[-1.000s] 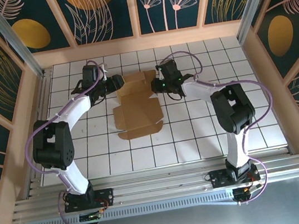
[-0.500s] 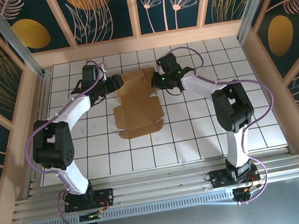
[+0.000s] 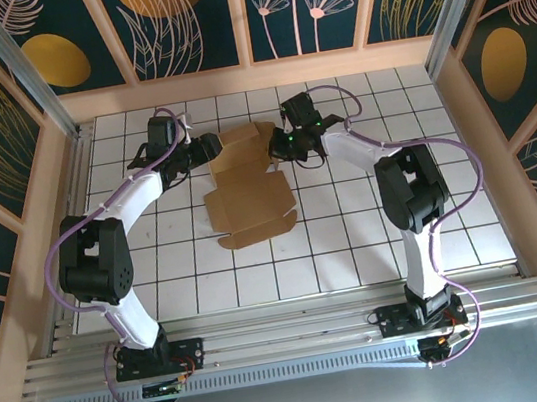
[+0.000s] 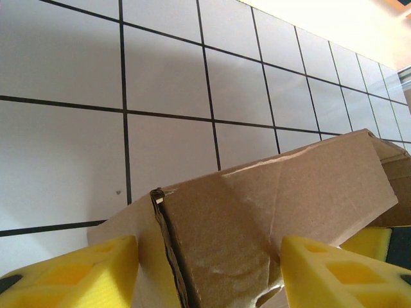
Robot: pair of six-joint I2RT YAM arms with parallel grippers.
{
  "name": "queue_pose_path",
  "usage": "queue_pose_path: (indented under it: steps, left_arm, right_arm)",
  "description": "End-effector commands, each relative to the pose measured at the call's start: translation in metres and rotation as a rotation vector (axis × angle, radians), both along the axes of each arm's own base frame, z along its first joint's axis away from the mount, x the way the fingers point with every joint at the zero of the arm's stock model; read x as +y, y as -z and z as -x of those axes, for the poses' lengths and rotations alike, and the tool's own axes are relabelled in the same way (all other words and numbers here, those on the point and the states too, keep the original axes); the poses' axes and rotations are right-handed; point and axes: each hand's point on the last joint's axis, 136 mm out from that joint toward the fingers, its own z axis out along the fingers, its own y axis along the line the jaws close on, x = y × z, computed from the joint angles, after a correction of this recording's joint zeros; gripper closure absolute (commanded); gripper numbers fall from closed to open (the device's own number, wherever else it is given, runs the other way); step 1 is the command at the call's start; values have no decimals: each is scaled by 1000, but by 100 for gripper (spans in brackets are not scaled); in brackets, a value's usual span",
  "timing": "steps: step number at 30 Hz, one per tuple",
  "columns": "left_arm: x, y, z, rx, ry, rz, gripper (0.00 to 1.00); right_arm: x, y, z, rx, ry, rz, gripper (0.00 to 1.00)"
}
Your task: Fold the paper box
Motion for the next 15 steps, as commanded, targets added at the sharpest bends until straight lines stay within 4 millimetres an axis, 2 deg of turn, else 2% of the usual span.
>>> queue_pose_path:
  steps: [1,6,7,10,13,15]
  left_arm:
    - [-8,-4,4,8,23,17,41]
    - [-7,-3,4,12,18,21,41]
    - [-8,-3,4,12,19,22,41]
    - [-7,-5,5,9,19,25,41]
    - [-8,-6,4,8,19,28,41]
    - [-8,-8,4,5,21,28,41]
  right_arm:
    - [18,17,32,109,-69,-23,98]
    - [18,19,38,101,-64,11,97]
    - [27,22,46,102,-80,9,97]
    - [36,31,55,94,-94,-6,96]
    - [39,35,58,84,-101,-15,95]
    - [42,29,59,64,-117,-36,91]
